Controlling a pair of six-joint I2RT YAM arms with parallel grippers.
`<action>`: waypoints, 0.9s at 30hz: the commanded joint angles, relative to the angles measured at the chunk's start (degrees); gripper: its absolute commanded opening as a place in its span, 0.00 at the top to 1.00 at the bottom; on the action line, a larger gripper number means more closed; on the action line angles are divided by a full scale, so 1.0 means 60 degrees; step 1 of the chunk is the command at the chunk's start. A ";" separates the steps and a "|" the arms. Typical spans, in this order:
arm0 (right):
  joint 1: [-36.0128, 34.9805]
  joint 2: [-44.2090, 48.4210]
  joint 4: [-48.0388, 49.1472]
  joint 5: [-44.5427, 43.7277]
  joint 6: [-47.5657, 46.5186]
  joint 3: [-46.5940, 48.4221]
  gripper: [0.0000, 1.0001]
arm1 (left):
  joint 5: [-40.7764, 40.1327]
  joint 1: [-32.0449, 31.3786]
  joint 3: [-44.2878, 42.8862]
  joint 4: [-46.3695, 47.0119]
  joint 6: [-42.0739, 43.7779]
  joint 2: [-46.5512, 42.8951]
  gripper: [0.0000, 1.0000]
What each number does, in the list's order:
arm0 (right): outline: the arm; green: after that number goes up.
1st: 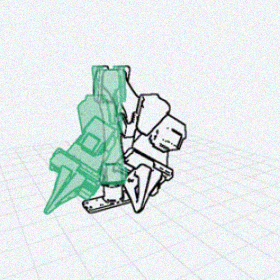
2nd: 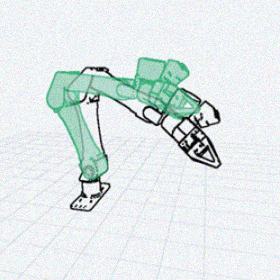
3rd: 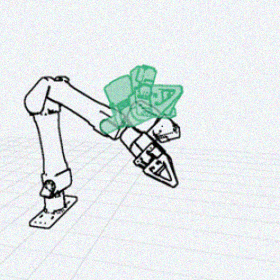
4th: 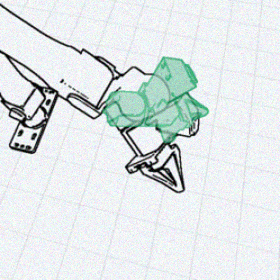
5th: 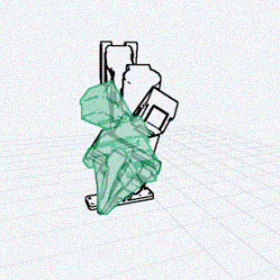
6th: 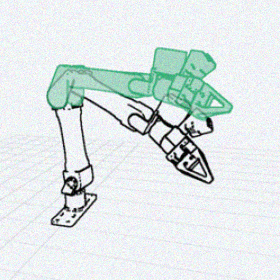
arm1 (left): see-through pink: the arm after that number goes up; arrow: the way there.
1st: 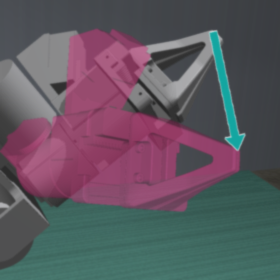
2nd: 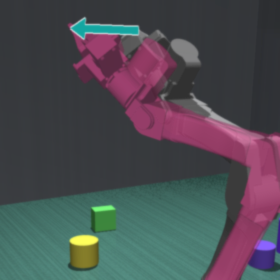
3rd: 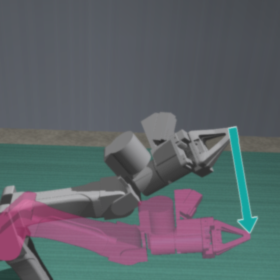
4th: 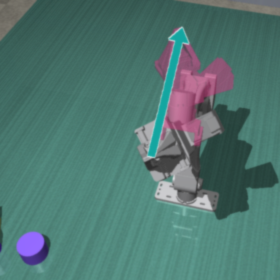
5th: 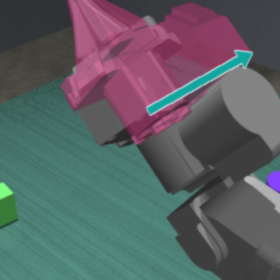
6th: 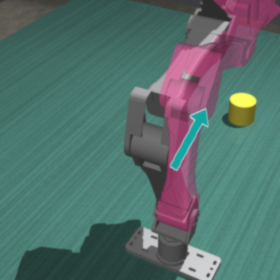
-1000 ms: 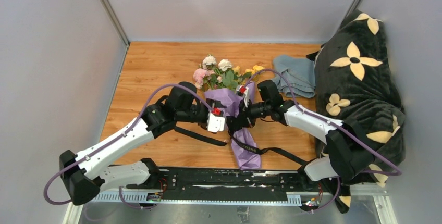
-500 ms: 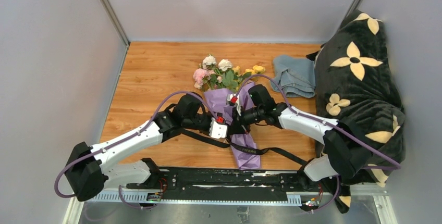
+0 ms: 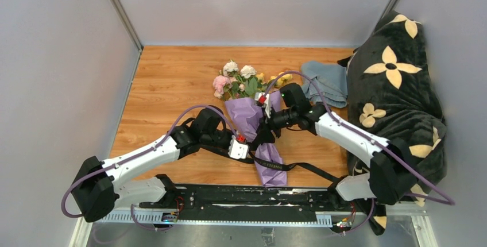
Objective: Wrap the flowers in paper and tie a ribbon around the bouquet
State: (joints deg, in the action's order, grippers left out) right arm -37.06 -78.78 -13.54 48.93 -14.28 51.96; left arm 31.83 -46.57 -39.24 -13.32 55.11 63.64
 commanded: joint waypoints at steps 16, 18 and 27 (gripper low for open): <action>-0.0103 -0.1433 -0.1410 -0.1518 0.0132 0.0900 0.57 | 0.0554 0.0085 0.0359 -0.0124 0.0678 -0.0261 1.00; -0.0105 -0.1493 -0.1390 -0.1505 0.0123 0.0821 0.66 | 0.0528 0.0085 0.0346 -0.0134 0.0673 -0.0253 1.00; -0.0169 -0.1107 -0.1447 -0.0268 -0.0322 0.0761 0.56 | 0.0476 0.0085 0.0270 -0.0255 0.0882 -0.0166 1.00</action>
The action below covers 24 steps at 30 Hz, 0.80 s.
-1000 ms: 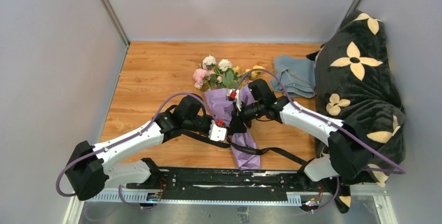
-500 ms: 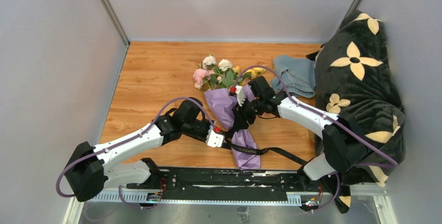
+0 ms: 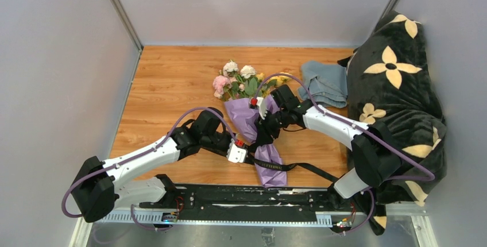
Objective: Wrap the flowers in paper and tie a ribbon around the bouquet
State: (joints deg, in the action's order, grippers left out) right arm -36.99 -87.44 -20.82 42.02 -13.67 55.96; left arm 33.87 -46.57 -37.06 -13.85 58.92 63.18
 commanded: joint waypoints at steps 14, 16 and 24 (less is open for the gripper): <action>-0.0628 0.0317 0.0253 -0.0863 -0.0914 -0.0394 0.51 | 0.0129 0.0085 -0.0166 -0.0167 0.0193 -0.0086 1.00; -0.0646 0.0372 0.0328 -0.1079 -0.0880 -0.0481 0.53 | 0.0121 0.0085 -0.0174 -0.0212 0.0179 -0.0089 1.00; -0.0648 0.0528 0.0726 -0.0984 -0.0769 -0.0744 0.57 | 0.0104 0.0085 -0.0167 -0.0168 0.0126 -0.0071 1.00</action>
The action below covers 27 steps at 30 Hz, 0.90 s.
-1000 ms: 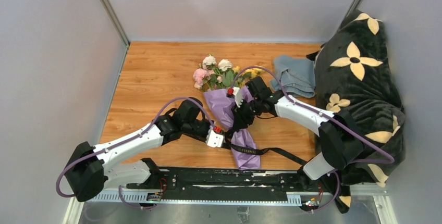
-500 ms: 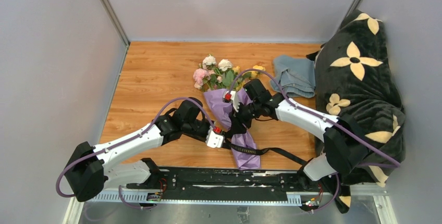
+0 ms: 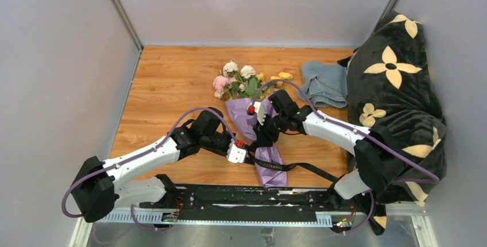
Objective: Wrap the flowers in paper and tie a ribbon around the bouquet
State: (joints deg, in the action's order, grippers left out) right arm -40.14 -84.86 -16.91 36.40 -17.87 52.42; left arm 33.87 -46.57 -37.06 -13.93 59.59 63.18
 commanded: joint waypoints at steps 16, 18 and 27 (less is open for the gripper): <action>0.0548 0.1665 0.0536 0.0323 0.1187 -0.0603 0.93 | 0.0126 0.0085 0.0188 -0.1506 0.4164 0.0320 1.00; 0.0579 0.1713 0.0739 0.0257 0.1267 -0.0814 0.93 | 0.0324 0.0078 0.0120 -0.1287 0.4059 0.0485 1.00; 0.0550 0.1246 0.1671 -0.0185 0.1968 -0.1379 0.81 | 0.0482 0.0071 0.0327 -0.0242 0.3669 0.0841 1.00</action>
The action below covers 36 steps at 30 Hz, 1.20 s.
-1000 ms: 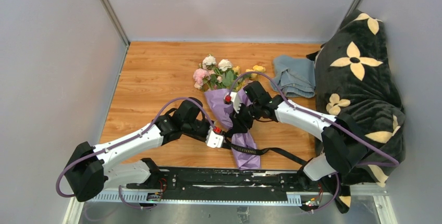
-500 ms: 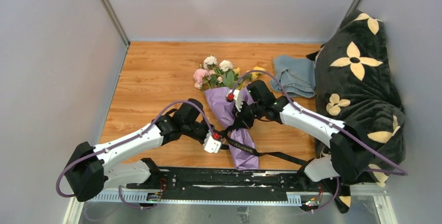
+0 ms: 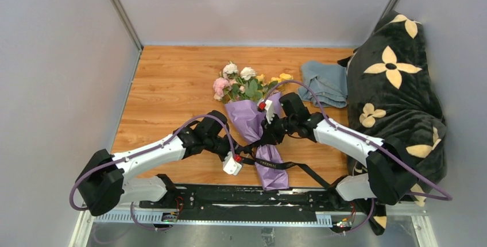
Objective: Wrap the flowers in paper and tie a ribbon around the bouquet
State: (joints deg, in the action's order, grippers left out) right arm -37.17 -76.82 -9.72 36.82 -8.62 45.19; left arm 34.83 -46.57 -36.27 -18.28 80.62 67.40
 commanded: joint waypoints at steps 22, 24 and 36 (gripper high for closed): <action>-0.1037 -0.1049 -0.1018 -0.0795 -0.1198 0.1183 0.85 | 0.0246 0.0041 0.0299 0.0332 -0.0099 -0.0065 1.00; -0.1042 -0.0827 -0.0957 -0.0875 -0.1129 0.1169 0.93 | 0.0237 0.0041 0.0303 0.0258 -0.0045 -0.0080 1.00; -0.0664 0.0497 -0.0856 -0.1060 -0.0261 0.0703 1.00 | 0.0263 0.0041 0.0427 -0.0249 0.0994 -0.0033 1.00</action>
State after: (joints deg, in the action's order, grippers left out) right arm -42.17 -75.50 -14.35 31.64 -12.84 50.83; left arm 35.57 -46.57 -34.63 -19.00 84.16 67.57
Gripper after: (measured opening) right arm 0.017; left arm 0.008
